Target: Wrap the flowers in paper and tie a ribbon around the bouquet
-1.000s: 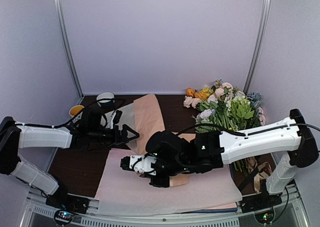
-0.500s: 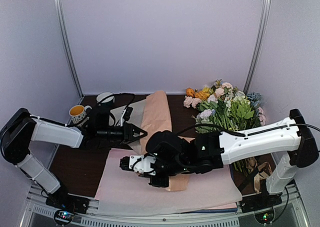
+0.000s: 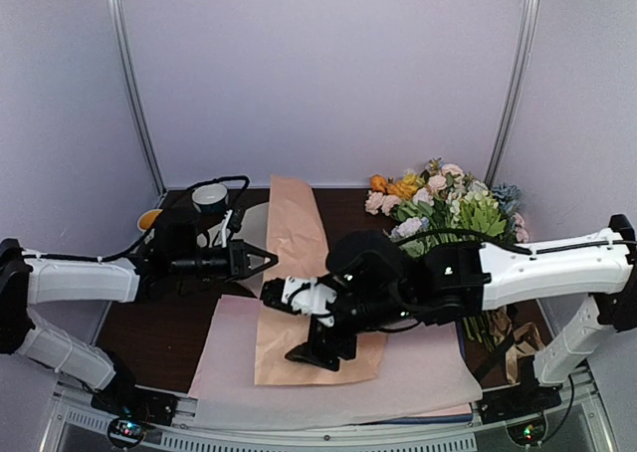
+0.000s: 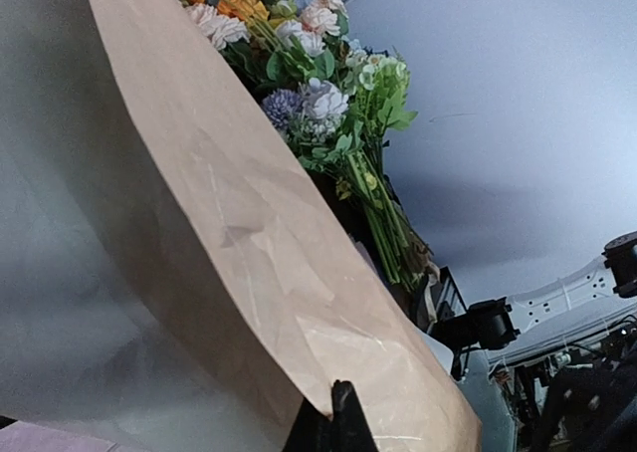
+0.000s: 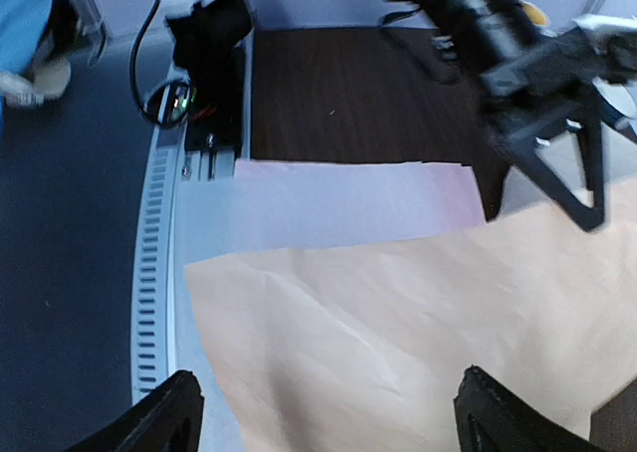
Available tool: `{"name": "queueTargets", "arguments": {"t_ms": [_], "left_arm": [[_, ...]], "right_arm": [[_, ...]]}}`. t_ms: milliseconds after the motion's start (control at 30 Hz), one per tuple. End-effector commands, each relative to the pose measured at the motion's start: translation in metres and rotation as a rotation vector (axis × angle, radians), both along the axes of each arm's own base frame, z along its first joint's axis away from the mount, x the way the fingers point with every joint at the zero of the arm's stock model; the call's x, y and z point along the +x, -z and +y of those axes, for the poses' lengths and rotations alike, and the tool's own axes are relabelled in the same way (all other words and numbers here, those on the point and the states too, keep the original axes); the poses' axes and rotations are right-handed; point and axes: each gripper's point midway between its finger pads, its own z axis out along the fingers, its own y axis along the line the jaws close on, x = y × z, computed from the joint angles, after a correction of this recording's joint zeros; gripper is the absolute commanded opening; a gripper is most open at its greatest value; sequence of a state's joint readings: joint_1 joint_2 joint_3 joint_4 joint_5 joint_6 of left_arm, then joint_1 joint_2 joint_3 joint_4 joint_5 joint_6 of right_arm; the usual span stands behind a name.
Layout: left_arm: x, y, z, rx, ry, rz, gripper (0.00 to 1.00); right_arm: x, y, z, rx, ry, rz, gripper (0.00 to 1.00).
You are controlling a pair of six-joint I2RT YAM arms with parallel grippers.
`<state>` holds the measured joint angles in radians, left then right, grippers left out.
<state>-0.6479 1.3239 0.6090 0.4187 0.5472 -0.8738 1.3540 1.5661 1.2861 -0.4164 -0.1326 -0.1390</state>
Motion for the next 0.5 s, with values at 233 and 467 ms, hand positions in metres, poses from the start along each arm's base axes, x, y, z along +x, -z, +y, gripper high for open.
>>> {"name": "queueTargets", "arguments": {"t_ms": [233, 467], "left_arm": [[-0.018, 0.028, 0.031, 0.15, -0.056, -0.026, 0.0], [-0.02, 0.026, 0.034, 0.155, -0.054, -0.046, 0.0]], "right_arm": [[0.177, 0.046, -0.186, 0.252, 1.049, 0.651, 0.69], [0.21, 0.128, -0.221, 0.072, 1.24, 0.753, 0.66]]}}
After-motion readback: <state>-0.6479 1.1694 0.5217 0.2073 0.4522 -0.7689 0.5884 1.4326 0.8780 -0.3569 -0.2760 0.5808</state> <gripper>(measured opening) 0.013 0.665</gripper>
